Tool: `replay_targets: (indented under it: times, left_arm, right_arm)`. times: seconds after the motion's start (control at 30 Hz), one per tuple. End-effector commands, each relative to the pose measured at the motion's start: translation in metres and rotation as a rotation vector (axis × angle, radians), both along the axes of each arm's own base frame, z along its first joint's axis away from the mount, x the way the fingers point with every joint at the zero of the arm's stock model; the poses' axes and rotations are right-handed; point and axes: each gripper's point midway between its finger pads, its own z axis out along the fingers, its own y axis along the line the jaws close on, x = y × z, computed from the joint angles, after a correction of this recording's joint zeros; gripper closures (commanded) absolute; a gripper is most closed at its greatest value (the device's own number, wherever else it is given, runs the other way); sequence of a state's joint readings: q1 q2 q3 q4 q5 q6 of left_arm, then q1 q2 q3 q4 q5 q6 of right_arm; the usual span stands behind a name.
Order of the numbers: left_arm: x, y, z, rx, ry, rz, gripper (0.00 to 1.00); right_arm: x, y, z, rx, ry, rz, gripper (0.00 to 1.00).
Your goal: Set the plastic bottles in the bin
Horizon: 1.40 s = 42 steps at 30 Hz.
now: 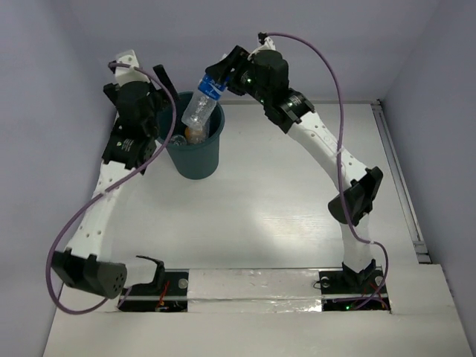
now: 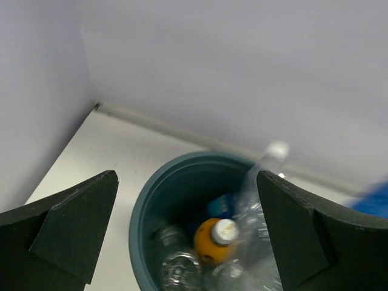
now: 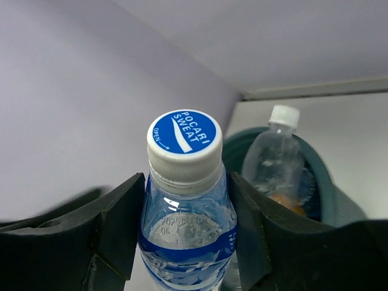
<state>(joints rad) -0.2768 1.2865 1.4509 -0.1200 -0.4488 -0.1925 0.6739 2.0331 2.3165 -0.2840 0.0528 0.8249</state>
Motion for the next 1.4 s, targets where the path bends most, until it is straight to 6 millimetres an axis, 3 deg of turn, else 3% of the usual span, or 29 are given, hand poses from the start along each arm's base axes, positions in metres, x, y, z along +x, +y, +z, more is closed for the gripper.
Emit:
replay_targets:
  times: [0.0,0.1,0.23,0.33,0.47,0.6,0.63,0.7,0.77,0.8,0.83,0.93,0.97,1.0,1.2,1.27,1.3,1.33,1.37]
  left_arm:
    - [-0.043,0.001,0.064,-0.11,-0.139,-0.046,0.01]
    - [-0.059,0.001,0.066,-0.121,-0.146,-0.071,0.01]
    - [-0.066,-0.001,0.036,-0.119,-0.083,-0.089,0.01]
    - [-0.073,-0.008,0.022,-0.148,-0.049,-0.126,0.01]
    - [-0.084,-0.013,0.009,-0.186,-0.038,-0.157,0.01]
    - [-0.089,-0.02,-0.013,-0.219,0.018,-0.189,0.01]
    - [-0.091,-0.023,-0.017,-0.234,0.026,-0.202,0.01]
    - [-0.094,-0.025,-0.022,-0.252,0.038,-0.21,0.01]
    - [-0.097,-0.028,-0.023,-0.274,0.048,-0.226,0.01]
    - [-0.099,-0.029,-0.025,-0.278,0.064,-0.226,0.01]
    - [-0.101,-0.029,-0.017,-0.285,0.05,-0.23,0.01]
    - [-0.107,-0.024,-0.003,-0.291,0.028,-0.216,0.01]
    - [-0.108,-0.023,0.001,-0.291,0.023,-0.209,0.01]
    - [-0.109,-0.021,0.005,-0.29,0.018,-0.202,0.01]
    - [-0.121,-0.013,0.035,-0.294,-0.027,-0.186,0.01]
    - [-0.127,-0.013,0.042,-0.306,-0.04,-0.191,0.01]
    - [-0.129,-0.013,0.044,-0.315,-0.044,-0.196,0.01]
    - [-0.132,-0.016,0.048,-0.326,-0.052,-0.214,0.01]
    - [-0.136,-0.018,0.053,-0.344,-0.067,-0.231,0.01]
  right_arm:
    - [-0.002,0.007,-0.001,-0.101,-0.073,-0.029,0.53]
    - [-0.005,0.018,-0.027,-0.19,-0.066,-0.03,0.53]
    - [-0.003,0.022,-0.052,-0.274,-0.054,-0.055,0.52]
    - [-0.011,0.034,-0.056,-0.36,-0.086,-0.071,0.51]
    - [-0.014,0.043,-0.084,-0.519,-0.109,-0.098,0.47]
    - [-0.016,0.041,-0.121,-0.607,-0.072,-0.103,0.45]
    - [-0.015,0.039,-0.139,-0.639,-0.053,-0.105,0.44]
    - [-0.017,0.037,-0.146,-0.652,-0.045,-0.1,0.43]
    - [-0.019,0.035,-0.148,-0.652,-0.036,-0.101,0.35]
    - [-0.02,0.035,-0.144,-0.639,-0.042,-0.102,0.29]
    - [-0.022,0.033,-0.126,-0.601,-0.067,-0.107,0.17]
    - [-0.029,0.034,-0.097,-0.55,-0.101,-0.086,0.0]
    - [-0.032,0.035,-0.085,-0.53,-0.112,-0.075,0.0]
    - [-0.035,0.034,-0.06,-0.488,-0.14,-0.078,0.0]
    - [-0.064,0.014,0.02,-0.363,-0.225,-0.057,0.0]
    - [-0.071,0.006,0.028,-0.36,-0.229,-0.056,0.0]
    - [-0.081,-0.006,0.045,-0.339,-0.246,-0.062,0.0]
    - [-0.087,-0.013,0.049,-0.338,-0.248,-0.064,0.0]
    - [-0.089,-0.018,0.035,-0.368,-0.224,-0.062,0.02]
